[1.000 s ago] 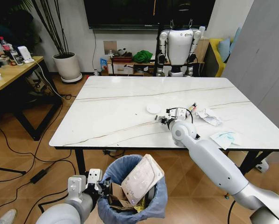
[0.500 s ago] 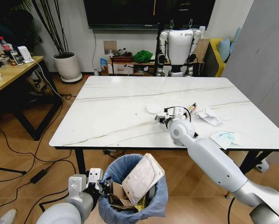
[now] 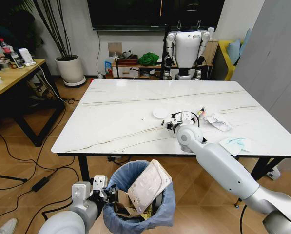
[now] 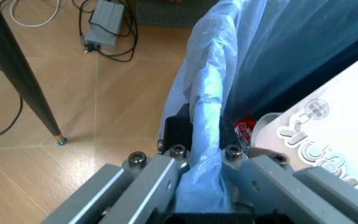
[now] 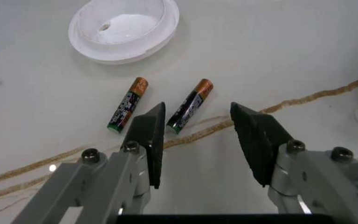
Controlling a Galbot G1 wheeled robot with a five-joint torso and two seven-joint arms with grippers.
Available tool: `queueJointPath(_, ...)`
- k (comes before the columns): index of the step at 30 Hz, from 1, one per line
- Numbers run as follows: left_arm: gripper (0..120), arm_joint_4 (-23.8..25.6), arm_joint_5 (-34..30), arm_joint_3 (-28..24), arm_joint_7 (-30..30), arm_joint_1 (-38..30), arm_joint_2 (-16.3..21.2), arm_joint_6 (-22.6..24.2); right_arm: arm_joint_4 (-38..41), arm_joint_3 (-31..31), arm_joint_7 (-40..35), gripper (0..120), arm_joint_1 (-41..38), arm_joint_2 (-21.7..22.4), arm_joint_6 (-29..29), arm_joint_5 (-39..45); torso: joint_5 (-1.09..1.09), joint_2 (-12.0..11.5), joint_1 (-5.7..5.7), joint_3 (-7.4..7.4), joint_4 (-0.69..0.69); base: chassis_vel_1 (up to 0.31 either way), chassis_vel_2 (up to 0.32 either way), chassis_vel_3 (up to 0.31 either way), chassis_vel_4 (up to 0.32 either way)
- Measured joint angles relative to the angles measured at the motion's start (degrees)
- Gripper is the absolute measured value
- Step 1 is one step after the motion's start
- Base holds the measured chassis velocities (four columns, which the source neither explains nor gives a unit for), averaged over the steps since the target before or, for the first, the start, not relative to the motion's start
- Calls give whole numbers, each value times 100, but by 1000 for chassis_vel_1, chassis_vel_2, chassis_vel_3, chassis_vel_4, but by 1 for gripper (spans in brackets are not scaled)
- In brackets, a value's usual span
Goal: Pick up the trash bin and place the trash from the table into it.
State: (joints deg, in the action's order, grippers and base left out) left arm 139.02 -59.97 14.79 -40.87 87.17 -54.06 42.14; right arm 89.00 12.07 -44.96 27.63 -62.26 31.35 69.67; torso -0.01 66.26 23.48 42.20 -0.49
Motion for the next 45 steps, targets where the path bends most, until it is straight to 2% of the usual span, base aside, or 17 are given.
queueJointPath(4, 0, -16, 3, 0, 10, -13, -13, 0, 2, 53, -24, 36, -28, -17, 10, 13, 0, 0, 0, 0, 0, 0, 0, 0, 0)
queueJointPath(7, 0, -33, 8, -3, 19, -21, -36, 0, 2, 65, -57, 23, -47, -40, 13, 114, 0, 0, 0, 0, 0, 0, 0, 0, 0)
queueJointPath(9, 0, -38, 11, -8, 21, -23, -42, 0, 2, 66, -67, 21, -49, -47, 12, 132, 0, 0, 0, 0, 0, 0, 0, 0, 0)
queueJointPath(10, 0, -45, 15, -17, 24, -28, -55, 0, 0, 69, -73, 15, -50, -51, 13, 147, 0, 0, 0, 0, 1, 0, 0, 0, 0)
queueJointPath(14, 0, -54, 18, -23, 27, -39, -65, 0, 0, 71, -74, 6, -43, -42, 15, 150, 0, 0, 0, 0, 1, 0, 0, 0, 0)
queueJointPath(15, 0, -54, 19, -23, 29, -42, -66, 0, 5, 71, -73, 1, -32, -31, 15, 149, 1, 0, 0, 0, 0, 0, 0, 0, 0)
queueJointPath(26, 0, -55, 19, -14, 40, -54, -64, 0, 112, -2, -66, 0, 56, 7, -12, 96, 2, -2, 0, 1, 1, 0, 0, 0, 0)
queueJointPath(34, 0, -59, 10, 8, 42, -66, -56, 0, 832, -323, 59, 0, 187, 248, -166, 245, 3, -3, 1, 2, 0, 0, 0, 0, 0)
queueJointPath(39, 0, -73, -8, 6, 42, -89, -52, 0, 1543, -716, 652, 0, 478, 561, -357, 270, 2, -2, 1, 1, -1, 0, 0, 0, 0)
queueJointPath(41, 0, -82, -20, 5, 38, -92, -47, 0, 1970, -1055, 1356, 0, 805, 805, -552, 230, 2, -2, 1, 0, 0, 0, 0, 0, 0)
queueJointPath(43, 0, -86, -22, 5, 33, -93, -46, 0, 2062, -1117, 1511, 0, 886, 866, -612, 215, 2, -2, 0, 0, -1, 0, 0, 0, 0)
queueJointPath(45, 0, -96, -46, 6, 20, -105, -45, 0, 2459, -1312, 2011, 0, 1193, 1053, -796, 171, 1, -2, 0, 0, 0, 0, 0, 0, 0)
